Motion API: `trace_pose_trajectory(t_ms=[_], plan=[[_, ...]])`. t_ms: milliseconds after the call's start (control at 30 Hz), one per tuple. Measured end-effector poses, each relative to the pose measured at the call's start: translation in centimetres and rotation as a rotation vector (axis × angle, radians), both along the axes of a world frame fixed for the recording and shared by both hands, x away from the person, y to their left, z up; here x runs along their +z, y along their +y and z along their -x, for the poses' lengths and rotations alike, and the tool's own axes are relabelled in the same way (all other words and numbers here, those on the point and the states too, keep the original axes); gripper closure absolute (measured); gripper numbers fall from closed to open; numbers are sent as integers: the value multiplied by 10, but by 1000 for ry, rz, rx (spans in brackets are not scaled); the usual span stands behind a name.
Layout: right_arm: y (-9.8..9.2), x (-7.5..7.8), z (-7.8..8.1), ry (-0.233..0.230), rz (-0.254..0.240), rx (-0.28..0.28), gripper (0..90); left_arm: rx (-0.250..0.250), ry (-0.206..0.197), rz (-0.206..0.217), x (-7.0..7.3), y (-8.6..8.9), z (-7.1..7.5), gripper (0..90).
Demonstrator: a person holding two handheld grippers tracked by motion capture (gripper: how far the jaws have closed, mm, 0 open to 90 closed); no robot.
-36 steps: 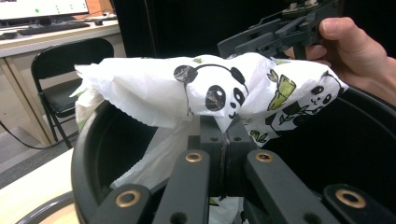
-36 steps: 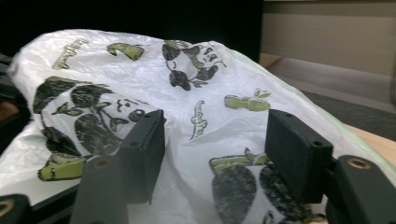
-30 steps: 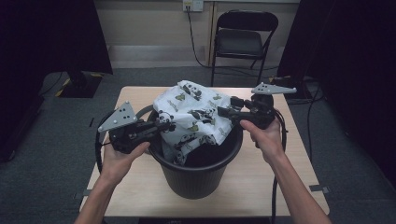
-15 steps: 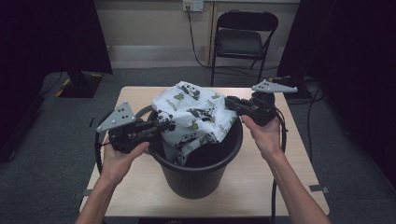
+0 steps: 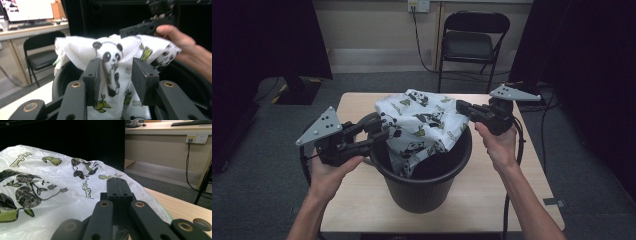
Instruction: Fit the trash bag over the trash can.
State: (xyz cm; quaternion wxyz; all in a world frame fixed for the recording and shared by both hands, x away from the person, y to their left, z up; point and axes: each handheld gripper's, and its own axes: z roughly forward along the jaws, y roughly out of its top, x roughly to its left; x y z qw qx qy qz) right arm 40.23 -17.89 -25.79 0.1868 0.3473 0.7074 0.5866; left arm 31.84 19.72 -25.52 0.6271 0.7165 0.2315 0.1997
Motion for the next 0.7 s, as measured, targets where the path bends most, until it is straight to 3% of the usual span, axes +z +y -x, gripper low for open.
trace_pose_trajectory(t_ms=[133, 333, 700], plan=[[-1, 4, 5, -23, -12, 10, 900, -23, -31, 12, 8, -7, 3, 584], [8, 15, 21, -66, -41, 100, 900, -61, -3, -36, 6, -33, -4, 550], [41, 42, 58, -138, -52, 265, 900, -55, -6, -56, 19, -56, -11, 322]])
